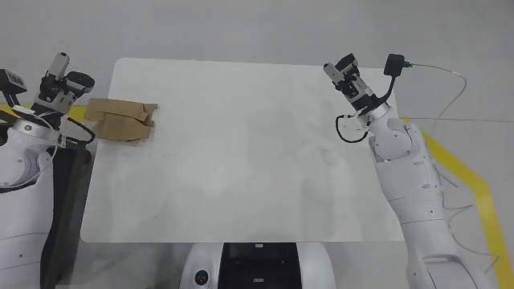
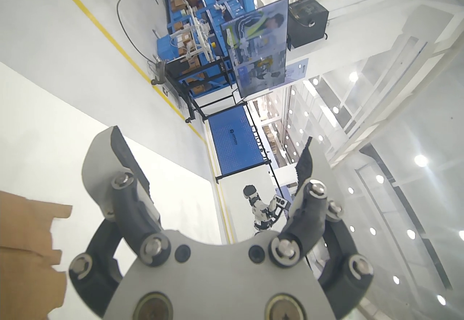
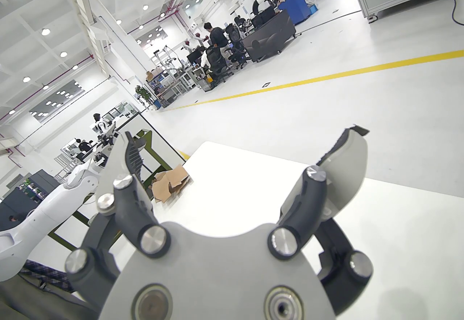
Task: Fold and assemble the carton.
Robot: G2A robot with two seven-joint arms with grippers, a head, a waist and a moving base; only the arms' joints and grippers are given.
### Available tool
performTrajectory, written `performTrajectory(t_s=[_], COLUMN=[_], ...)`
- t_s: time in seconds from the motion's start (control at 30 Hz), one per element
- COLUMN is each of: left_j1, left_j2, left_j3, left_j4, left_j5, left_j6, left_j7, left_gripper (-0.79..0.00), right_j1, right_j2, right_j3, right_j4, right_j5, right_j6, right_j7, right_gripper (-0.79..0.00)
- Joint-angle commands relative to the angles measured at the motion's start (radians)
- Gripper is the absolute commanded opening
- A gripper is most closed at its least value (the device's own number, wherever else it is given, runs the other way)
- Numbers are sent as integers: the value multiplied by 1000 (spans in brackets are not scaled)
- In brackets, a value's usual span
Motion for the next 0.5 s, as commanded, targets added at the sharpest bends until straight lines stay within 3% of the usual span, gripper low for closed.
performTrajectory(t_s=[0.0, 0.13, 0.3, 0.47], left_j1=[-9, -41, -94, -152], left_j2=[4, 17, 31, 34], left_j3=[-16, -44, -49, -54], left_j4=[46, 160, 298, 417], left_j5=[12, 55, 171, 71], left_j6=[0, -8, -65, -76], left_j7=[-31, -112, -129, -203], left_gripper=[0, 0, 0, 0], right_j1=[0, 0, 0, 0], right_j2=[0, 0, 0, 0], right_j3=[0, 0, 0, 0], right_j4=[0, 0, 0, 0], right_j5=[0, 0, 0, 0], right_j6=[0, 0, 0, 0], right_j7=[0, 0, 0, 0], right_gripper=[0, 0, 0, 0])
